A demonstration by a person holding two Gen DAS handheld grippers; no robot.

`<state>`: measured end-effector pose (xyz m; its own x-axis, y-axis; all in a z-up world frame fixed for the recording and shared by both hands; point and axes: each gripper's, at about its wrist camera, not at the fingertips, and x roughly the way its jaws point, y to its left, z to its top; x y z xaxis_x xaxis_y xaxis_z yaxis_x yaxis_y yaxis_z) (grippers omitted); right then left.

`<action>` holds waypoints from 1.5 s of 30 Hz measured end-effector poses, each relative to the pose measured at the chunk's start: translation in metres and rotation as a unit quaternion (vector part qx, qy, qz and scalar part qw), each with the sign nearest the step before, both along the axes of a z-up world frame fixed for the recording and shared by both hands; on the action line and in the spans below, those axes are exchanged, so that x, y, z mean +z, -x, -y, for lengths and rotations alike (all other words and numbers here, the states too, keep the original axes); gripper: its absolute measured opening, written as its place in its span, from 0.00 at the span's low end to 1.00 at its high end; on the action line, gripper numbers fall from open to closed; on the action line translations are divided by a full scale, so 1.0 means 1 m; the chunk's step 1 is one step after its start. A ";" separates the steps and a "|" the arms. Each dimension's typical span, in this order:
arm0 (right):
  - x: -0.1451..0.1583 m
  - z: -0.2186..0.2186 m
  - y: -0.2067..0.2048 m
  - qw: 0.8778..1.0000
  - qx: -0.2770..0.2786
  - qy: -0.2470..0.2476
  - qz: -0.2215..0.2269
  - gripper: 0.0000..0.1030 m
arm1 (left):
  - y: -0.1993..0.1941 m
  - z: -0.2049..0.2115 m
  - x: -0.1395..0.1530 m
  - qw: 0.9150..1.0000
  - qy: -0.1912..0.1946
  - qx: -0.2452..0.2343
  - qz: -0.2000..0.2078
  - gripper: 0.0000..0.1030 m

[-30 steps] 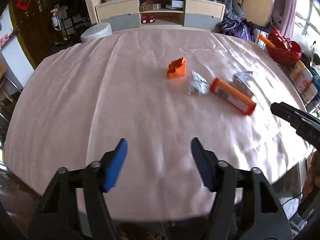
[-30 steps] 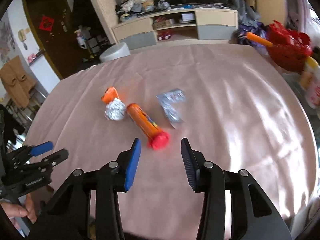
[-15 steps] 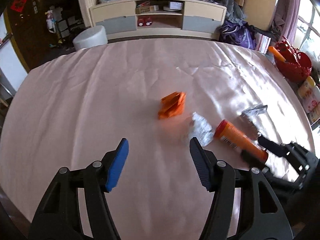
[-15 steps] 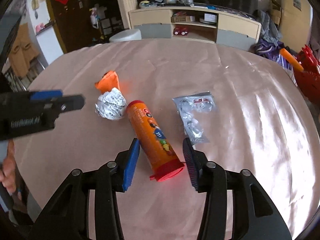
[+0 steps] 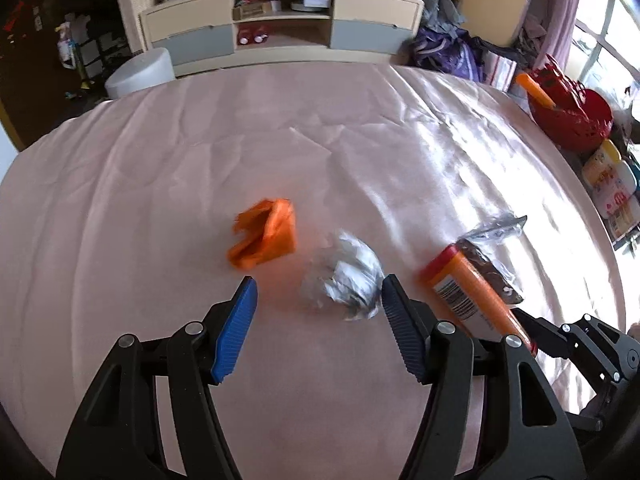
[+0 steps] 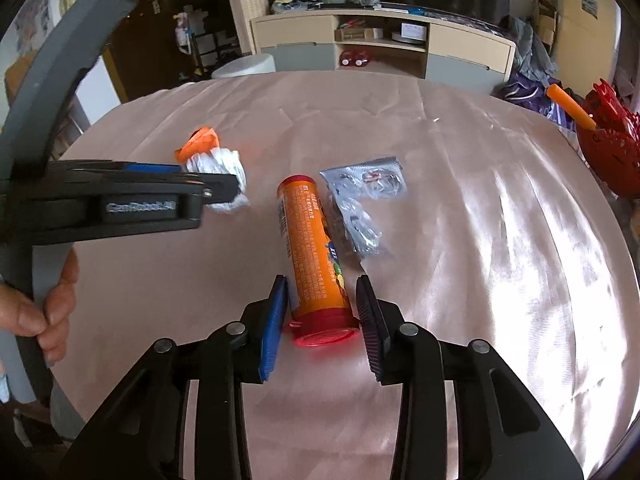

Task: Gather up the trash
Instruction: 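Grasp the crumpled foil wrapper with the left gripper while the right gripper grasps the orange tube, then carry the foil wrapper with the left gripper and the orange tube with the right gripper into the bin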

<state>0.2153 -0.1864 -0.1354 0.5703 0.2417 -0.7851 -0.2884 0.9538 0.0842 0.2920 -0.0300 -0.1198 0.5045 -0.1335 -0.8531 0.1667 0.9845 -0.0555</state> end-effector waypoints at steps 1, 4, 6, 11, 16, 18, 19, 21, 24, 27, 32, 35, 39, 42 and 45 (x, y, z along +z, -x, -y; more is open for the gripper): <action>0.000 0.001 0.000 1.000 -0.002 -0.003 -0.002 0.35 | 0.000 0.004 -0.002 1.000 -0.002 -0.006 -0.004 0.58; 0.001 0.005 0.002 1.000 -0.007 -0.016 -0.014 0.35 | 0.002 0.012 -0.006 1.000 -0.002 -0.014 -0.005 0.55; 0.002 0.007 0.005 1.000 -0.006 -0.014 -0.019 0.35 | 0.002 0.016 -0.007 1.000 0.003 -0.018 -0.005 0.45; 0.005 0.012 0.015 1.000 -0.006 -0.004 -0.026 0.35 | 0.011 0.024 -0.002 0.999 0.001 -0.037 -0.006 0.28; 0.010 0.007 0.028 0.999 0.000 0.001 -0.039 0.35 | 0.037 0.025 0.007 0.999 -0.014 -0.047 -0.009 0.24; 0.015 0.004 0.038 0.999 0.002 0.007 -0.038 0.35 | 0.052 0.023 0.010 0.999 -0.017 -0.047 -0.013 0.23; 0.019 0.004 0.044 0.999 0.002 0.008 -0.036 0.35 | 0.058 0.023 0.013 0.999 -0.018 -0.047 -0.012 0.23; 0.030 0.005 0.056 1.000 0.000 0.011 -0.030 0.35 | 0.073 0.020 0.021 0.999 -0.018 -0.047 -0.008 0.23; 0.047 0.010 0.074 1.000 -0.005 0.009 -0.020 0.35 | 0.098 0.015 0.039 0.999 -0.017 -0.044 0.000 0.23; 0.063 0.015 0.095 1.000 -0.017 -0.004 -0.010 0.35 | 0.125 0.010 0.058 0.999 -0.012 -0.041 0.009 0.23; 0.071 0.025 0.136 0.999 -0.027 -0.044 -0.007 0.35 | 0.182 -0.001 0.077 0.999 -0.005 -0.033 0.021 0.23; 0.066 0.024 0.162 0.997 -0.029 -0.065 -0.014 0.35 | 0.216 -0.009 0.079 1.000 0.004 -0.021 0.019 0.23; 0.052 0.021 0.192 0.996 -0.028 -0.077 -0.033 0.35 | 0.258 -0.022 0.071 1.000 0.015 0.000 0.013 0.23; 0.039 0.017 0.210 0.995 -0.030 -0.082 -0.048 0.35 | 0.284 -0.029 0.058 0.999 0.028 0.015 0.002 0.23; 0.023 0.013 0.223 0.995 -0.031 -0.071 -0.063 0.35 | 0.304 -0.030 0.039 0.999 0.043 0.014 -0.016 0.23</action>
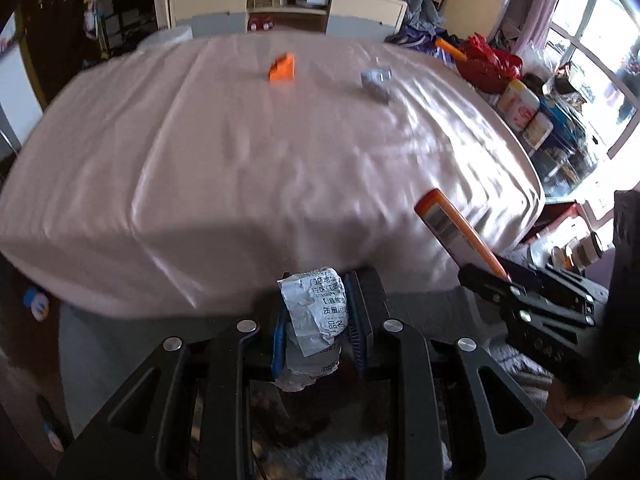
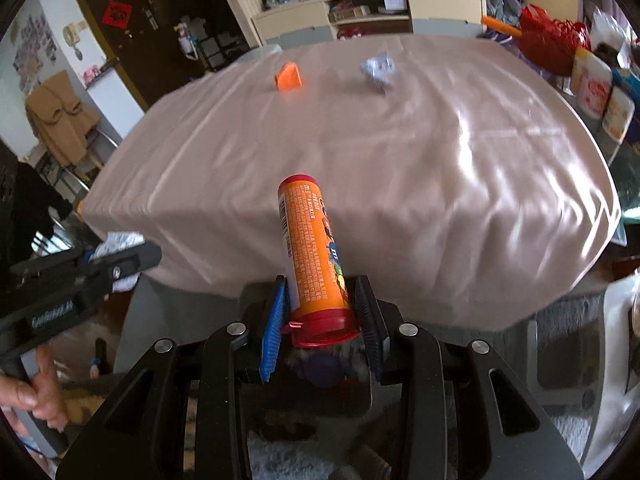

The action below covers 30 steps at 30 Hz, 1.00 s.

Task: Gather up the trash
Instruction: 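Carry the foil wrapper with the left gripper and the orange tube with the right gripper into the bin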

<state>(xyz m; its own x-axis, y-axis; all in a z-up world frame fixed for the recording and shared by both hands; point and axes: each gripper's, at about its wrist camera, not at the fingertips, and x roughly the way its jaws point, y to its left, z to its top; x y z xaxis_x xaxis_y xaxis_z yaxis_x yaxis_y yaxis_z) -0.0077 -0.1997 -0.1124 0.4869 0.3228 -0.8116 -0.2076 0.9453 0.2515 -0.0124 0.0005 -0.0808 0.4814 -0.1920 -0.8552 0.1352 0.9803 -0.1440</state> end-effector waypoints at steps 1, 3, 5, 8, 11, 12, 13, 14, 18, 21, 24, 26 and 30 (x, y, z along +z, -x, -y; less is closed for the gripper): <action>-0.003 -0.001 0.002 1.000 0.001 0.004 -0.004 0.35 | 0.004 0.000 -0.007 1.000 0.002 -0.002 -0.006 0.23; -0.013 -0.002 0.008 1.000 0.003 0.012 -0.013 0.35 | 0.010 -0.001 -0.022 1.000 0.004 0.000 -0.017 0.24; -0.021 -0.003 0.013 1.000 0.002 0.019 -0.018 0.35 | 0.013 -0.003 -0.032 1.000 0.006 0.002 -0.023 0.24; -0.036 -0.008 0.016 0.999 0.007 0.037 -0.030 0.35 | 0.013 -0.005 -0.048 1.000 -0.002 0.000 -0.029 0.24; -0.053 -0.015 0.016 0.997 0.011 0.057 -0.042 0.35 | 0.012 -0.005 -0.059 0.999 -0.008 -0.007 -0.037 0.24; -0.056 -0.017 0.017 0.997 0.012 0.060 -0.045 0.35 | 0.012 -0.006 -0.061 0.999 -0.009 -0.008 -0.039 0.24; -0.061 -0.019 0.017 0.997 0.012 0.061 -0.050 0.35 | 0.011 -0.006 -0.065 0.999 -0.011 -0.010 -0.043 0.24; -0.065 -0.021 0.016 0.997 0.013 0.061 -0.054 0.35 | 0.010 -0.006 -0.067 0.999 -0.011 -0.010 -0.045 0.24; -0.078 -0.029 0.014 0.995 0.023 0.066 -0.073 0.35 | 0.006 -0.003 -0.082 0.998 -0.009 -0.016 -0.068 0.24; -0.081 -0.028 0.012 0.995 0.018 0.067 -0.078 0.35 | 0.006 0.000 -0.093 0.996 -0.003 -0.022 -0.087 0.24; -0.082 -0.029 0.010 0.994 0.020 0.068 -0.083 0.35 | 0.005 0.005 -0.097 0.995 -0.006 -0.027 -0.092 0.25; -0.084 -0.032 0.009 0.993 0.024 0.071 -0.087 0.37 | 0.003 0.005 -0.099 0.995 -0.004 -0.026 -0.094 0.27; -0.085 -0.036 0.009 0.993 0.028 0.077 -0.090 0.42 | 0.001 0.004 -0.099 0.995 0.001 -0.019 -0.096 0.32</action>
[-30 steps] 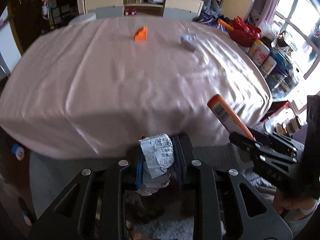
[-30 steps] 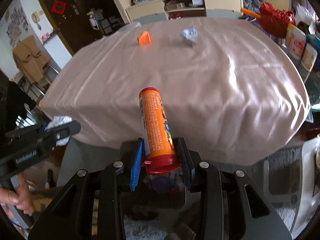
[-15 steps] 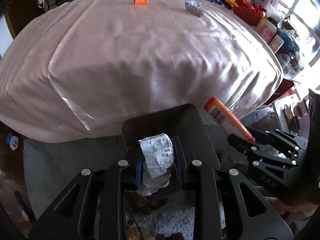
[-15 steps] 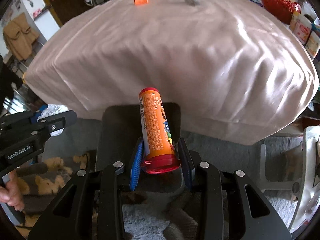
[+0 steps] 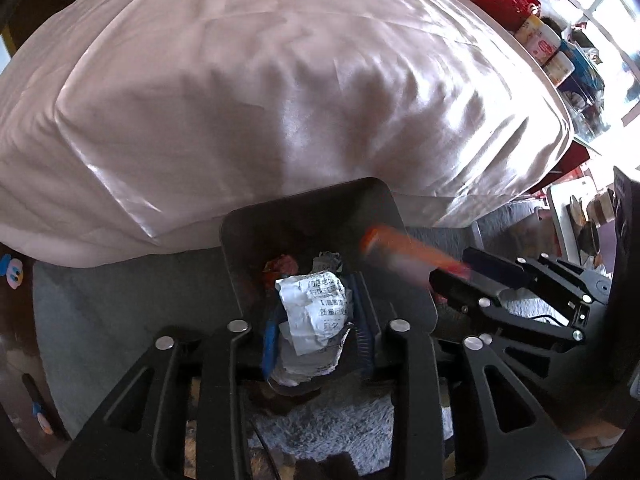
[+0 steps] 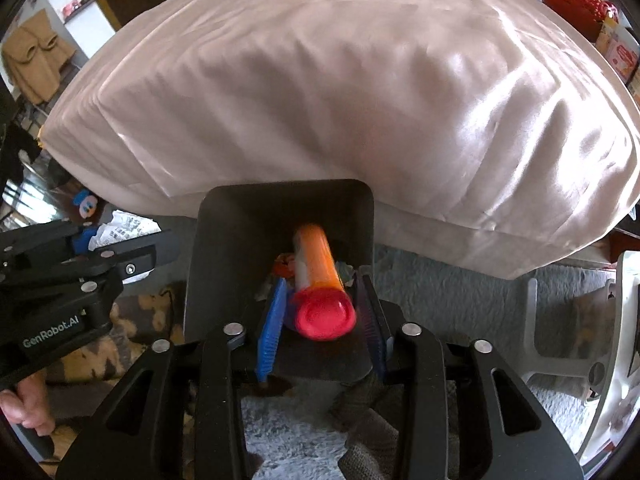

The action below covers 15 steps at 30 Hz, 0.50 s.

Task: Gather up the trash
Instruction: 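Carry the foil wrapper with the left gripper and the orange tube with the right gripper into the bin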

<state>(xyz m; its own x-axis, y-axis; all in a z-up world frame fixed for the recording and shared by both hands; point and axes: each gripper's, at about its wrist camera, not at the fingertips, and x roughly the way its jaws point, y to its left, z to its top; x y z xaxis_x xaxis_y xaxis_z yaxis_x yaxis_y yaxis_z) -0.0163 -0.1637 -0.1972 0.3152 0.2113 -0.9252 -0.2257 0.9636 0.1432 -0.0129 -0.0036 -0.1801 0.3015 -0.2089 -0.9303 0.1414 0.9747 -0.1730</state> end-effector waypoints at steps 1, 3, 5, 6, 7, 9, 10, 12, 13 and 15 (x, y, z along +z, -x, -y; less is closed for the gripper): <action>0.000 0.001 0.000 1.000 -0.001 0.001 0.001 0.51 | 0.000 -0.001 0.000 1.000 0.000 0.001 0.000 0.36; 0.001 0.003 0.001 1.000 -0.006 0.005 0.005 0.62 | 0.000 0.000 0.001 1.000 -0.001 0.001 0.001 0.45; 0.003 0.006 0.002 1.000 -0.012 0.011 0.012 0.70 | 0.000 -0.001 0.002 1.000 -0.005 0.002 0.004 0.59; 0.004 0.007 0.002 1.000 -0.014 0.013 0.013 0.71 | 0.001 -0.001 0.003 1.000 -0.008 0.004 0.007 0.62; 0.005 0.009 0.002 1.000 -0.015 0.017 0.016 0.74 | 0.001 -0.003 0.004 1.000 -0.011 0.005 0.010 0.66; 0.005 0.010 0.003 0.999 -0.015 0.026 0.020 0.80 | 0.001 -0.006 0.008 1.000 -0.016 0.010 0.016 0.70; 0.005 0.011 0.003 0.999 -0.015 0.031 0.022 0.84 | 0.000 -0.008 0.010 1.000 -0.017 0.014 0.020 0.74; 0.004 0.014 0.003 0.999 -0.016 0.036 0.024 0.87 | 0.000 -0.012 0.014 0.999 -0.021 0.022 0.027 0.78; 0.004 0.015 0.003 0.999 -0.017 0.036 0.023 0.88 | -0.001 -0.014 0.016 0.999 -0.023 0.026 0.029 0.81; 0.003 0.018 0.002 0.999 -0.021 0.030 0.022 0.89 | -0.002 -0.018 0.021 0.999 -0.024 0.034 0.035 0.84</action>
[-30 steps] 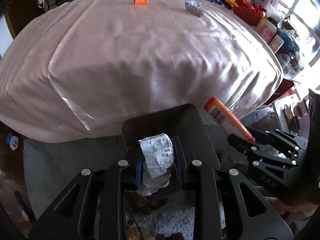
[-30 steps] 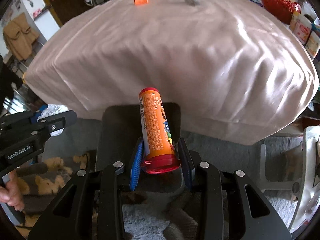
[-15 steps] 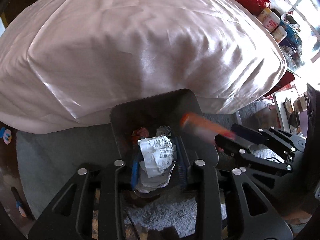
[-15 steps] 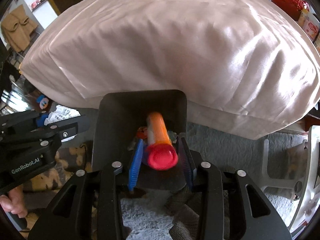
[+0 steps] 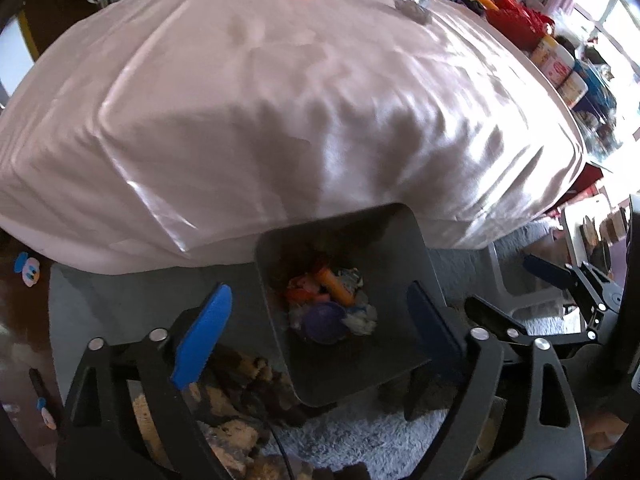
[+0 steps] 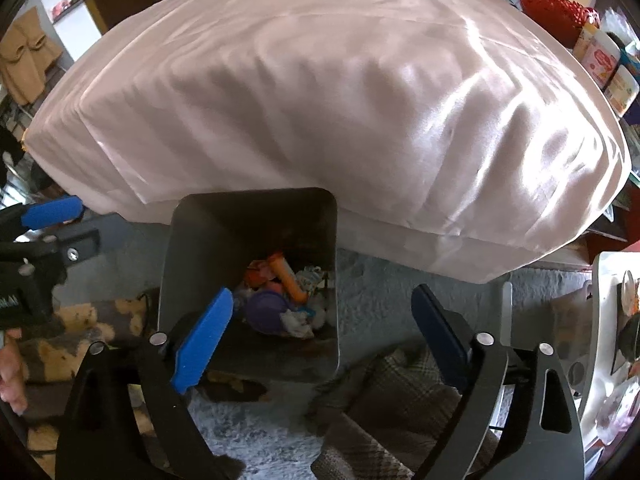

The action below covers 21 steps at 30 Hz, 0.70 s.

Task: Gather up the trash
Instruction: 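Carry the foil wrapper with the left gripper and the orange tube with the right gripper into the bin, then grasp the orange paper with the left gripper while the right gripper grasps the clear blister pack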

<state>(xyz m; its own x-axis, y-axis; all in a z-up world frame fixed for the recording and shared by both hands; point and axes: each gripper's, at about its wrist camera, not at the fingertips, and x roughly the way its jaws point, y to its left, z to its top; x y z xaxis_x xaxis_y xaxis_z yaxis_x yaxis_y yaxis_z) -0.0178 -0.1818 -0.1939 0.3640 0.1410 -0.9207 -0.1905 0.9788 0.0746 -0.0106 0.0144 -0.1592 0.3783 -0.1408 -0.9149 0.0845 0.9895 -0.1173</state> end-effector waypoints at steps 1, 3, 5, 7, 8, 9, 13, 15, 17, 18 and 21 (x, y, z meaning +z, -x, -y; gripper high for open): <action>0.001 0.002 -0.001 1.000 -0.002 -0.007 -0.001 0.90 | -0.001 -0.003 0.003 1.000 0.002 0.004 0.003 0.87; 0.005 0.004 -0.002 1.000 -0.005 -0.019 -0.001 0.91 | -0.002 -0.006 0.010 1.000 0.006 0.008 0.009 0.90; 0.012 0.009 -0.006 0.999 -0.014 -0.038 0.003 0.91 | -0.005 -0.010 0.019 1.000 0.006 0.011 0.017 0.92; 0.025 0.016 -0.013 0.998 -0.026 -0.061 0.011 0.91 | -0.010 -0.016 0.031 0.999 0.004 0.018 0.029 0.92; 0.032 0.020 -0.017 0.997 -0.032 -0.068 0.017 0.91 | -0.015 -0.020 0.038 0.999 0.001 0.021 0.034 0.92; 0.039 0.025 -0.022 0.996 -0.039 -0.073 0.024 0.92 | -0.019 -0.024 0.043 0.999 -0.001 0.025 0.036 0.92; 0.074 0.047 -0.049 0.993 -0.069 -0.074 0.062 0.94 | -0.043 -0.039 0.057 0.998 -0.006 0.041 0.040 0.92; 0.085 0.054 -0.063 0.992 -0.078 -0.071 0.071 0.94 | -0.061 -0.047 0.064 0.998 -0.004 0.049 0.042 0.92; 0.097 0.058 -0.083 0.991 -0.083 -0.065 0.082 0.94 | -0.076 -0.052 0.070 0.998 -0.005 0.053 0.046 0.92; 0.102 0.058 -0.091 0.991 -0.085 -0.061 0.087 0.94 | -0.083 -0.053 0.071 0.997 -0.007 0.054 0.048 0.92; 0.109 0.060 -0.121 0.990 -0.092 -0.061 0.091 0.95 | -0.111 -0.056 0.077 0.997 -0.016 0.056 0.056 0.92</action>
<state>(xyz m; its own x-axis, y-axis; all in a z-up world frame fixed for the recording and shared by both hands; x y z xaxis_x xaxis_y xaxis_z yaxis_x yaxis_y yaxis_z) 0.1037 -0.2416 -0.0845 0.5517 0.1628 -0.8180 -0.0307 0.9841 0.1751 0.1007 0.0705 -0.0817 0.4908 -0.0631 -0.8690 -0.0149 0.9966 -0.0807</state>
